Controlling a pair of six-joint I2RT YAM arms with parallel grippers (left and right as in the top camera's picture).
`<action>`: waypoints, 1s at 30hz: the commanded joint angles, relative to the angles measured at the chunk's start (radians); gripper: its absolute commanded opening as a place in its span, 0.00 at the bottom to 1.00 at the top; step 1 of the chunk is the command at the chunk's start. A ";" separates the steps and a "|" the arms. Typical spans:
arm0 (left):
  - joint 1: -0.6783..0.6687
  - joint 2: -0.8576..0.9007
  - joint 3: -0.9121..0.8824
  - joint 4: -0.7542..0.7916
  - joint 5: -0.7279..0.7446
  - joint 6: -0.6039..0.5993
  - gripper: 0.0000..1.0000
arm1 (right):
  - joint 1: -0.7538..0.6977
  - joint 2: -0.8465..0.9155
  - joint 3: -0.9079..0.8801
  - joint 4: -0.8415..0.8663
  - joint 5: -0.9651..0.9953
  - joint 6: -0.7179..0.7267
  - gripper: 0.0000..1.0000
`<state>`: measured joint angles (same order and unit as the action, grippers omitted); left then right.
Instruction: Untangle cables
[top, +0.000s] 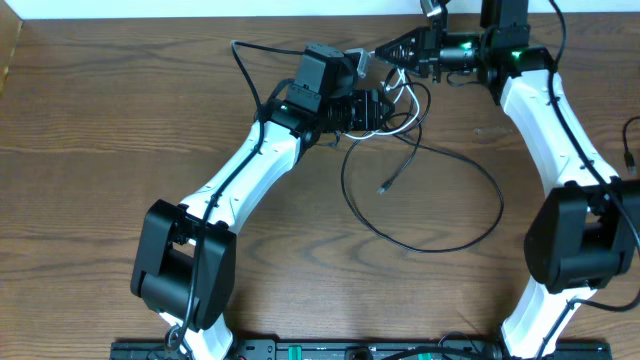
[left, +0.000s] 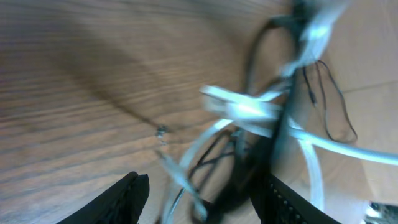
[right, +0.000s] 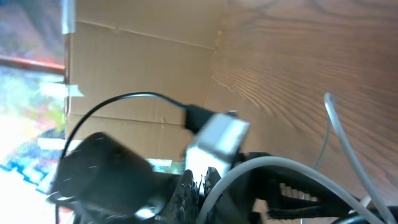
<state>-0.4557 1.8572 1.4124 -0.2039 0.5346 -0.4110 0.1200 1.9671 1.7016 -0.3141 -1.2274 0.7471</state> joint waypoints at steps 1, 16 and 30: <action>-0.006 0.011 -0.004 0.005 -0.156 -0.026 0.58 | -0.003 -0.074 0.008 0.048 -0.081 0.047 0.01; -0.005 0.011 -0.004 0.008 -0.369 -0.039 0.58 | -0.014 -0.098 0.008 0.448 -0.294 0.422 0.01; 0.027 0.010 -0.004 -0.035 -0.282 -0.024 0.19 | -0.046 -0.101 0.007 0.602 -0.281 0.484 0.01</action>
<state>-0.4381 1.8572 1.4124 -0.2279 0.2081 -0.4484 0.0784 1.8935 1.7004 0.2825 -1.5078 1.2213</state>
